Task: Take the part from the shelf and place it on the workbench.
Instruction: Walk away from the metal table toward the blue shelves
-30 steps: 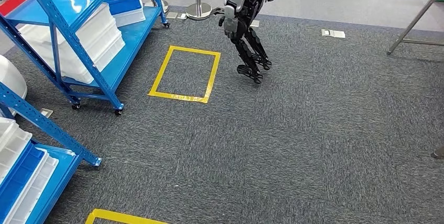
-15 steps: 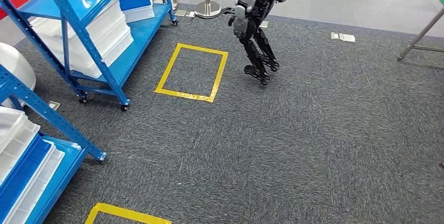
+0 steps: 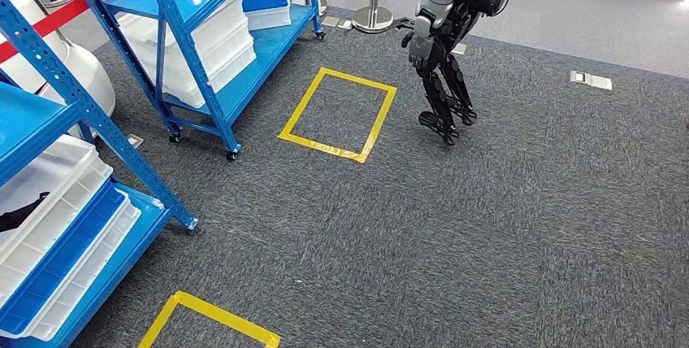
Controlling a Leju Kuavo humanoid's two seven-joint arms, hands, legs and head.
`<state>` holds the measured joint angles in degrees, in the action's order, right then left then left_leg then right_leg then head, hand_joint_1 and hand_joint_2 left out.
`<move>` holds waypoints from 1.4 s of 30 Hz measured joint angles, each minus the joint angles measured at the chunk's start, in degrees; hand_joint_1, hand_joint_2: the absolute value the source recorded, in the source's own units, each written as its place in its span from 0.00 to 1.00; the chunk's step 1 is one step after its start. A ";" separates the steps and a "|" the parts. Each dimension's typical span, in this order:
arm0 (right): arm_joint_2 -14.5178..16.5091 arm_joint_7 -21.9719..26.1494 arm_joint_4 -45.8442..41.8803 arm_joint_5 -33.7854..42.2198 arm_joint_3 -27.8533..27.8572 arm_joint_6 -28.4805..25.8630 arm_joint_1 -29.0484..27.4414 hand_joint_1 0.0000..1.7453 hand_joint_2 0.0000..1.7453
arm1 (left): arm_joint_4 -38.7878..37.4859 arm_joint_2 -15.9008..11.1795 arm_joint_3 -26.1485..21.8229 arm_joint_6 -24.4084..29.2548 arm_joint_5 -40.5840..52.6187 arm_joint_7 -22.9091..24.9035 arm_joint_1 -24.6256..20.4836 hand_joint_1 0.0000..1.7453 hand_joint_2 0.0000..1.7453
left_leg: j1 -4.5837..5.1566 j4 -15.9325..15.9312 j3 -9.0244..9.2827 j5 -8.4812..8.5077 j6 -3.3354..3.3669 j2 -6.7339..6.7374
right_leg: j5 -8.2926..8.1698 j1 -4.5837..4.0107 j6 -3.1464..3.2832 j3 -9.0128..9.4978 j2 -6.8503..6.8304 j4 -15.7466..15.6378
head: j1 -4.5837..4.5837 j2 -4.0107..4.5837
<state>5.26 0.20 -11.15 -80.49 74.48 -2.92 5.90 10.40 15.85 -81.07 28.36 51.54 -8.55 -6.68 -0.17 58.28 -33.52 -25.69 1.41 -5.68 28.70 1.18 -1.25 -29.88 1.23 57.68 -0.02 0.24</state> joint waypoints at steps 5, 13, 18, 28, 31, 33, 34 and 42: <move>-0.03 0.00 -0.02 -0.03 -0.22 0.04 -0.32 0.00 0.00 | 0.00 0.01 0.00 -0.13 0.04 0.01 -0.06 0.00 0.00 | -0.34 12.77 -5.81 -7.21 -0.99 5.08 | -0.27 -0.36 1.34 -0.11 -2.69 -0.10 | 1.10 0.00; 0.09 -0.04 0.00 -0.10 -0.38 0.09 -0.19 0.00 0.00 | 0.00 -0.11 0.00 -0.26 0.10 0.01 -0.14 0.00 0.00 | 0.61 0.41 0.82 -1.62 0.55 8.87 | 0.29 -1.10 0.98 0.29 -6.68 -0.15 | 1.09 0.00; 0.13 -0.09 -0.01 -0.11 -0.45 0.10 -0.03 0.00 0.00 | 0.00 -0.16 0.00 -0.20 0.11 0.01 -0.12 0.00 0.00 | 0.01 -1.43 1.44 -0.16 1.85 6.16 | 2.91 -1.02 0.24 -1.47 -3.93 4.34 | 0.71 0.01; -0.04 -0.13 0.01 -0.10 -0.45 0.10 -0.34 0.00 0.00 | 0.00 -0.07 0.00 -0.25 0.14 -0.03 -0.04 0.00 0.00 | -0.01 -0.15 0.67 -0.47 0.36 -0.30 | 0.26 0.55 -1.71 -0.62 1.54 0.28 | -0.54 0.00; 0.03 -0.13 0.01 -0.10 -0.46 0.21 -0.19 0.00 0.00 | 0.00 -0.11 0.00 -0.26 0.16 -0.06 0.16 0.00 0.00 | -0.32 0.14 0.24 -0.60 -0.39 -0.46 | -0.05 0.40 -0.07 -0.19 0.18 0.17 | 0.01 0.00; 0.05 -0.12 0.01 -0.10 -0.48 0.36 -0.16 0.00 0.00 | 0.00 -0.15 0.00 -0.26 0.17 -0.08 0.22 0.00 0.00 | -0.45 3.03 -1.06 -2.44 -0.84 2.12 | -0.25 0.48 0.49 -0.08 -0.79 0.06 | 0.52 0.00; 0.03 -0.11 0.01 -0.10 -0.48 0.41 -0.22 0.00 0.00 | 0.00 -0.15 0.00 -0.27 0.17 -0.10 0.20 0.00 0.00 | -0.45 6.03 -2.41 -4.20 -1.03 3.70 | -0.23 0.33 0.70 -0.09 -1.33 0.06 | 0.80 0.00; 0.08 -0.12 0.01 -0.10 -0.48 0.66 -0.34 0.00 0.00 | 0.00 -0.24 0.01 -0.48 0.17 -0.21 0.15 0.00 0.00 | 0.12 2.66 -0.67 -1.41 -0.09 9.08 | 0.65 -0.50 0.98 0.51 -5.94 0.11 | 1.36 0.00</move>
<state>5.33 0.08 -11.15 -80.59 74.01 -2.26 5.56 10.40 15.61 -81.06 27.89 51.71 -8.76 -6.53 -0.05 60.94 -34.19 -27.10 1.32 3.40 29.35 0.68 -0.27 -29.36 -4.70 57.79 1.33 0.24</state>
